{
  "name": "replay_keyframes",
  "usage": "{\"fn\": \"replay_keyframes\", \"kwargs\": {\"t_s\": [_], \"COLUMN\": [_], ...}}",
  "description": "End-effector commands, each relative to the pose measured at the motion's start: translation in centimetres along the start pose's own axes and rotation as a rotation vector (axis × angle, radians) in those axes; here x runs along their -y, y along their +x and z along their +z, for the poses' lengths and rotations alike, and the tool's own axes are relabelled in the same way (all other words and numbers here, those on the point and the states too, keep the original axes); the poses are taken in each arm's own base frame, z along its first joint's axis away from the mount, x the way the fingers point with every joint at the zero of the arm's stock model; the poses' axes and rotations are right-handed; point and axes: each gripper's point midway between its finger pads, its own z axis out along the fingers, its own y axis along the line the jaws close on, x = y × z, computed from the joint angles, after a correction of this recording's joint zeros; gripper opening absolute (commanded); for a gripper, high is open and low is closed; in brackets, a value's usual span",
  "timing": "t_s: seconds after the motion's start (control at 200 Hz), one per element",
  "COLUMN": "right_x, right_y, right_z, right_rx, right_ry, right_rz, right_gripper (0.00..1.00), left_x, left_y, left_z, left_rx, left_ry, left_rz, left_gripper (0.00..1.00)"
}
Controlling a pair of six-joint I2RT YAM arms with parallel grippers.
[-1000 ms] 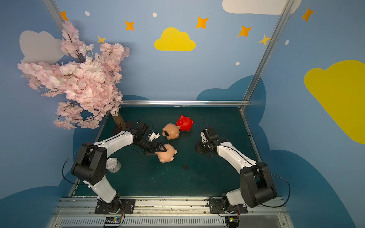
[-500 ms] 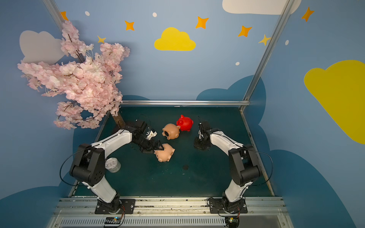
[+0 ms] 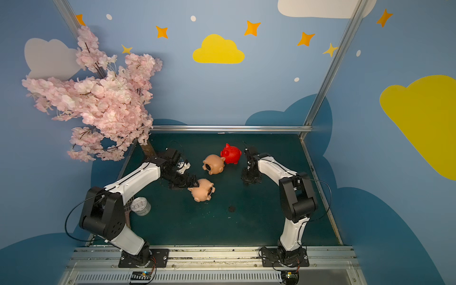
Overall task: Close piggy banks
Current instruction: Turn over the piggy bank at the center of the board, then pick up the knob at the center of the board.
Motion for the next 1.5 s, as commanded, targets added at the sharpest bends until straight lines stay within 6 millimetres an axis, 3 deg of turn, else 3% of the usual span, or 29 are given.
{"fn": "replay_keyframes", "kwargs": {"t_s": [0.0,0.35,1.492], "right_x": [0.5,0.6,1.2], "right_y": [-0.4,-1.5,-0.1], "right_z": [0.0,1.4,4.4], "right_rx": [-0.019,-0.049,-0.152], "right_ry": [0.056,0.077,0.116], "right_rz": [0.007,0.030,0.043], "right_gripper": [0.23,0.20,0.11], "left_x": [0.1,-0.5,-0.9], "left_y": [0.3,0.2,-0.1], "left_z": [-1.1,-1.1,-1.2], "left_rx": [0.014,0.031,0.040], "left_ry": [-0.010,-0.044,-0.066], "left_rz": [0.023,0.023,0.026], "left_gripper": [0.98,0.98,0.97]}}
